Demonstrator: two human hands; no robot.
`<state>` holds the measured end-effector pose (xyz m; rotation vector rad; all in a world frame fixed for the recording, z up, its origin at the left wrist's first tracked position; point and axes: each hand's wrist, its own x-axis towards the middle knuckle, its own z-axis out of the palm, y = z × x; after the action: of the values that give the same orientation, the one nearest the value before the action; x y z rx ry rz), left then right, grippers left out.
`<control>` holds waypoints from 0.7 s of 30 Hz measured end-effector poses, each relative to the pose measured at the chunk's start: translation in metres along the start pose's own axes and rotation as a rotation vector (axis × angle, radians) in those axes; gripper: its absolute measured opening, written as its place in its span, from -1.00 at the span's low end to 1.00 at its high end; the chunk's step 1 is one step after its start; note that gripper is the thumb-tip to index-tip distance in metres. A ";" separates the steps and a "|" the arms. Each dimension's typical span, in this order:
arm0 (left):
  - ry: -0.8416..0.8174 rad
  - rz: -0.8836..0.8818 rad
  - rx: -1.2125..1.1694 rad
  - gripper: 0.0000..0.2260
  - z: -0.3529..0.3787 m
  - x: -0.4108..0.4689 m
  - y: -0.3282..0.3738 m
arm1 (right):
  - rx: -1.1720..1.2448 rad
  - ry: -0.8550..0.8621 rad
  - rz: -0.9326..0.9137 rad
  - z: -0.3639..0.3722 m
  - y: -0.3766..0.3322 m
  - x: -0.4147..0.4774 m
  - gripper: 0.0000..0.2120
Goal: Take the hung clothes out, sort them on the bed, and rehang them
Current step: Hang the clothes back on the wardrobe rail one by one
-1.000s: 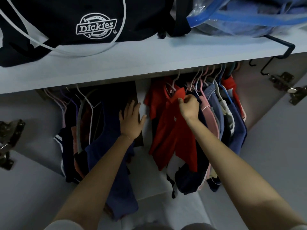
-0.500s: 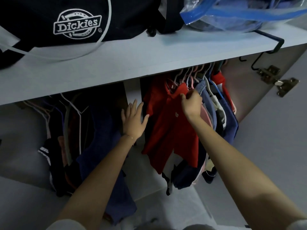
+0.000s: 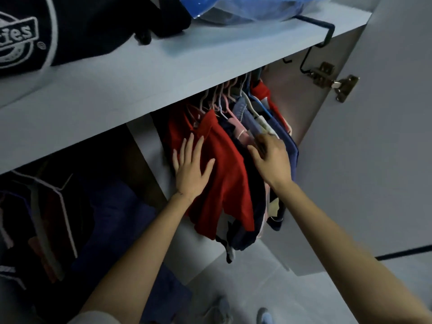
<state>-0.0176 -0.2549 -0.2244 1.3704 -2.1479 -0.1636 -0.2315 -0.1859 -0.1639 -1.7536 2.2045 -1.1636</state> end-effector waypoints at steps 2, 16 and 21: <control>0.014 0.021 -0.010 -0.41 0.003 0.003 0.013 | -0.113 -0.039 0.026 -0.012 0.016 -0.014 -0.61; -0.011 0.249 0.043 -0.47 0.032 -0.063 0.159 | -0.348 -0.017 0.152 -0.134 0.107 -0.135 -0.42; -0.155 0.364 -0.004 -0.47 0.072 -0.132 0.250 | -0.416 0.017 0.212 -0.204 0.160 -0.216 -0.42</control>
<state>-0.2136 -0.0391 -0.2382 0.9690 -2.4828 -0.1339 -0.3897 0.1106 -0.1971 -1.5782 2.7132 -0.7151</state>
